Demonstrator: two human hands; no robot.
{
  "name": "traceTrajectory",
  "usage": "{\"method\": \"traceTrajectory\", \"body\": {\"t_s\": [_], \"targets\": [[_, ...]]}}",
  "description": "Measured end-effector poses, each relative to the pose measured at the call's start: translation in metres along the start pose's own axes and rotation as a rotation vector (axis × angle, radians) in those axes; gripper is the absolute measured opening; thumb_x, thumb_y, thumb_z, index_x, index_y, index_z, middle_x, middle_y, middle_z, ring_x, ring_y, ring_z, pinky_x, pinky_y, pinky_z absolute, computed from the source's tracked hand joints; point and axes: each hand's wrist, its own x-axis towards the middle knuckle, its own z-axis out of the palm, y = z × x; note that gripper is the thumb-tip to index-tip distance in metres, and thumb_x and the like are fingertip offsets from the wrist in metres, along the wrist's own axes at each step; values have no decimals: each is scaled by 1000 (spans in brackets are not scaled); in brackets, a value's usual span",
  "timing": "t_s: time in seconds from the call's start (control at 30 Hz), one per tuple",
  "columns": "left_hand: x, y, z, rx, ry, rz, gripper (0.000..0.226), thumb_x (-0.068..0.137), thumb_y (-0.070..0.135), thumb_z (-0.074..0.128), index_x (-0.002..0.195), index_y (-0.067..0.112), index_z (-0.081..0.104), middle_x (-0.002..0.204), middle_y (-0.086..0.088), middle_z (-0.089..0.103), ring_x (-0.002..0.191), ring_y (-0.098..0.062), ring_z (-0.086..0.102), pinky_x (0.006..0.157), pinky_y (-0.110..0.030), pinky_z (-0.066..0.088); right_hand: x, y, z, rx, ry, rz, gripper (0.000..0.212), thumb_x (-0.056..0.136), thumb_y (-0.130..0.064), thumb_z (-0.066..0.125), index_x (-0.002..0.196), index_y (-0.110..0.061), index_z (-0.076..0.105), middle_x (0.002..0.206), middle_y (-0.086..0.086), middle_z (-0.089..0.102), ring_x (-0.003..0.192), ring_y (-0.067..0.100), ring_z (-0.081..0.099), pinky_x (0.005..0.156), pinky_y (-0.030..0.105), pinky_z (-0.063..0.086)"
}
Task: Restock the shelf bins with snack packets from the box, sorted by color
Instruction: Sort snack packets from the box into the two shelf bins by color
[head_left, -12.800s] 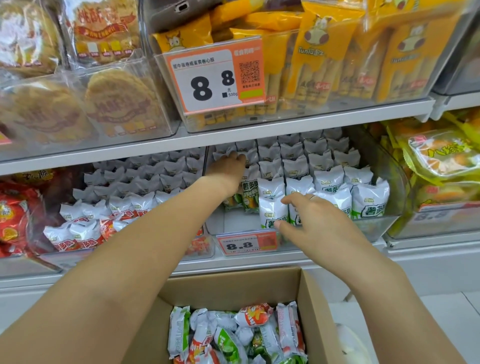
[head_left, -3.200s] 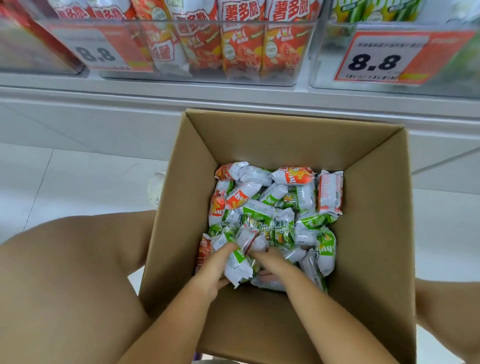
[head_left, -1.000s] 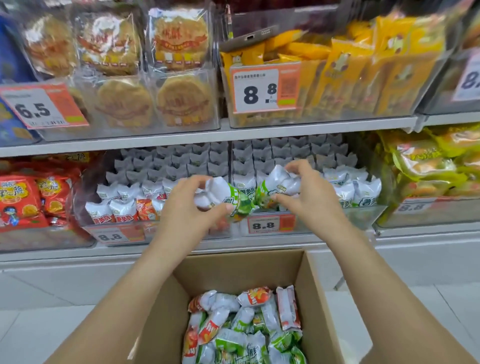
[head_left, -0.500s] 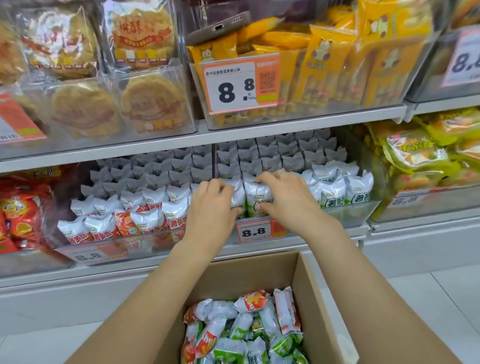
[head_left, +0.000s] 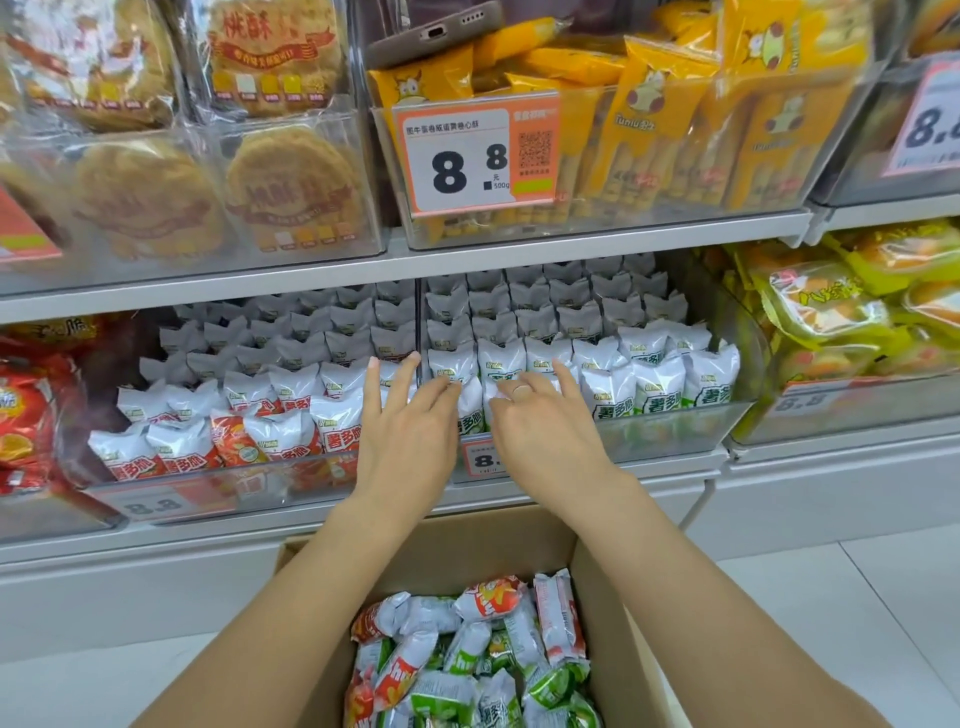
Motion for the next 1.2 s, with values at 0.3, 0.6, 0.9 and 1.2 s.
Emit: {"method": "traceTrajectory", "body": {"t_s": [0.3,0.6,0.9,1.2], "targets": [[0,2,-12,12,-105,-9,38,92,22,48,127,12,60,131,-5,60,135,-33,40,113,-52,-1,-5,7,-17,199,-131,-8,44,102,-36,32,141,-19,43,149,3,41,139,19,31,116,38,12],[-170,13,6,-486,-501,-186,27,94,23,49,115,20,66,111,3,66,115,-20,52,93,-32,43,-91,-12,-5,170,-515,-210,39,98,-42,40,130,-21,49,120,6,60,109,27,59,81,36,46],[-269,11,80,-373,-1424,-371,29,97,33,42,115,14,56,125,-8,59,110,-24,57,82,-31,45,-162,-41,125,11,-1133,-255,29,98,-26,41,120,-9,52,122,13,58,111,30,56,78,34,43],[-268,23,129,-398,-1400,-328,42,98,21,42,139,13,40,139,-12,45,124,-30,46,87,-34,43,-209,-39,222,-177,-1315,-192,40,98,-7,38,137,-11,45,144,10,43,133,26,38,102,37,39]]}}
